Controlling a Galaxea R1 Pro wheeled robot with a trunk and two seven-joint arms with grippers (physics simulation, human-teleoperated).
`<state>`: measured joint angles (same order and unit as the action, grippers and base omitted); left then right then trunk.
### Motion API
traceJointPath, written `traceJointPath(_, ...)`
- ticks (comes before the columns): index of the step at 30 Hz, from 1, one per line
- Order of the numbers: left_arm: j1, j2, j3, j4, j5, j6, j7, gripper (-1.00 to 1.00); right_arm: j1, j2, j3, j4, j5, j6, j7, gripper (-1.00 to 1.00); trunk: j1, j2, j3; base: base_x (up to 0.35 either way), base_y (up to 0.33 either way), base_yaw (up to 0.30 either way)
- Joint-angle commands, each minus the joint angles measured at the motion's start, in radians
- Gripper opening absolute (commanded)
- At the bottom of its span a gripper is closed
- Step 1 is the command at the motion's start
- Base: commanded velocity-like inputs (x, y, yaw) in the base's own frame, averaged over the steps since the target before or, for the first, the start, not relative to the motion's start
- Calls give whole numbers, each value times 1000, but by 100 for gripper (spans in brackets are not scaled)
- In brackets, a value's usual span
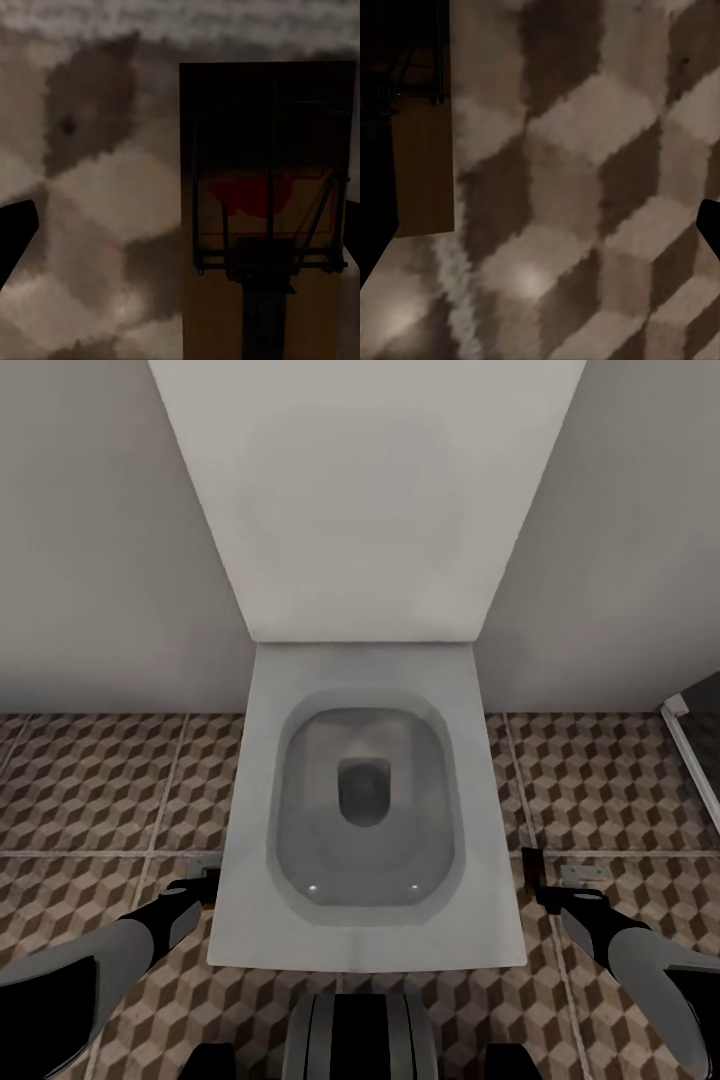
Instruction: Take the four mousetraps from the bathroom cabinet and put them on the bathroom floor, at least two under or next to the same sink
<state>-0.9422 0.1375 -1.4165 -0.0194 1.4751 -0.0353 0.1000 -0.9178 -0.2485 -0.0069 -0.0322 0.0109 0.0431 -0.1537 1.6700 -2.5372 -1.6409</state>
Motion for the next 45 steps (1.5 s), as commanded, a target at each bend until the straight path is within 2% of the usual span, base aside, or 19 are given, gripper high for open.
traceJointPath(1, 0, 2, -13, 7, 7, 58, 27, -100, 0, 0, -1, -2, 1, 4, -1, 100, 2, 0, -1, 0, 0, 0)
traceJointPath(25, 0, 2, -13, 7, 7, 58, 27, -100, 0, 0, -1, -2, 1, 4, -1, 100, 2, 0, -1, 0, 0, 0)
traceJointPath(26, 0, 2, -13, 7, 7, 58, 27, 100, 0, 0, -1, -2, 1, 4, -1, 100, 2, 0, -1, 0, 0, 0)
traceJointPath(45, 0, 2, -12, 8, 8, 58, 27, 100, 0, 0, -1, -2, 1, 4, -1, 100, 2, 0, -1, 0, 0, 0)
